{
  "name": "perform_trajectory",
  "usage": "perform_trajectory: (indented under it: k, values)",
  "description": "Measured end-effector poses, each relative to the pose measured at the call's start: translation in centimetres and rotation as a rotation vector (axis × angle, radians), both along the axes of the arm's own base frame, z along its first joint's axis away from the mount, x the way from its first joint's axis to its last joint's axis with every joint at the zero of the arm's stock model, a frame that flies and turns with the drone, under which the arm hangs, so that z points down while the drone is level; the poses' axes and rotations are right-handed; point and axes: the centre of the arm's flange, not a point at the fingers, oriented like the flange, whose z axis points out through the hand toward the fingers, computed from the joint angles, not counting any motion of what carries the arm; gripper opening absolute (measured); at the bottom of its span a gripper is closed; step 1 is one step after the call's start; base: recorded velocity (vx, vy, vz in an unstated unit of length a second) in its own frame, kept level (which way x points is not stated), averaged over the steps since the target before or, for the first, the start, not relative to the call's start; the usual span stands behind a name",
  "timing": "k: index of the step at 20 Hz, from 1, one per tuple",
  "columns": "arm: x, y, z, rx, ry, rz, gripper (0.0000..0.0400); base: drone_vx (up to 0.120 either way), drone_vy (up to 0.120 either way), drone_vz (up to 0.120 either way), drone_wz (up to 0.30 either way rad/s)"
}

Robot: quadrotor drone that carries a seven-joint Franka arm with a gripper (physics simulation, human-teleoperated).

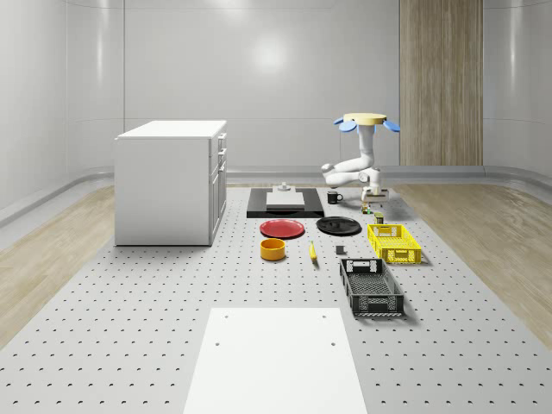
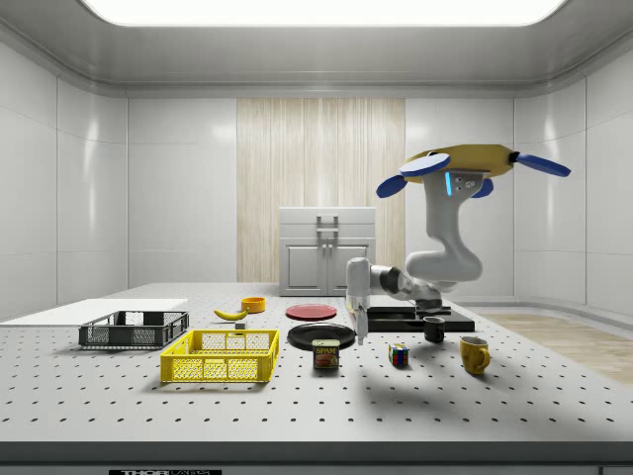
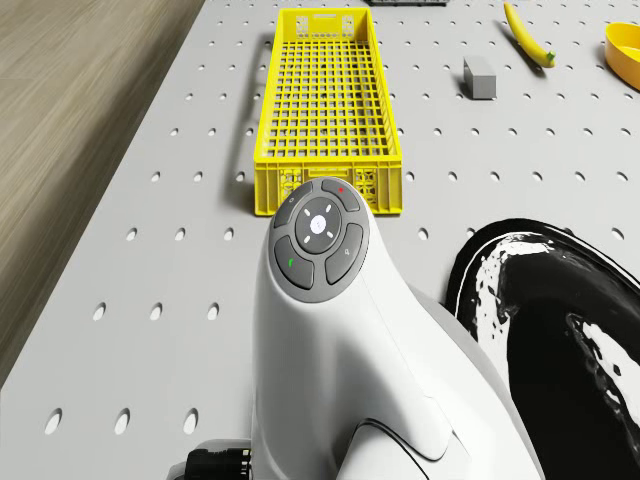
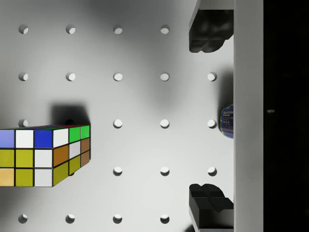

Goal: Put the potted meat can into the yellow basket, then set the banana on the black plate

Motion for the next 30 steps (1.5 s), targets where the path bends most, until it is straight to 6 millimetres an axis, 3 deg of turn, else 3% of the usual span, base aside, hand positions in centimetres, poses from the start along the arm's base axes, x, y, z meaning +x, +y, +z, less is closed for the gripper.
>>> perform_trajectory:
  k: [19, 30]
  values:
    - [0.0, 0.0, 0.0, 0.000, 0.000, 0.000, 0.0400, 0.120, -0.006, 0.000, 0.000]
    - [0.0, 0.0, 2.7, 0.000, 0.000, 0.001, 0.0400, 0.000, 0.000, 0.000, 0.000]
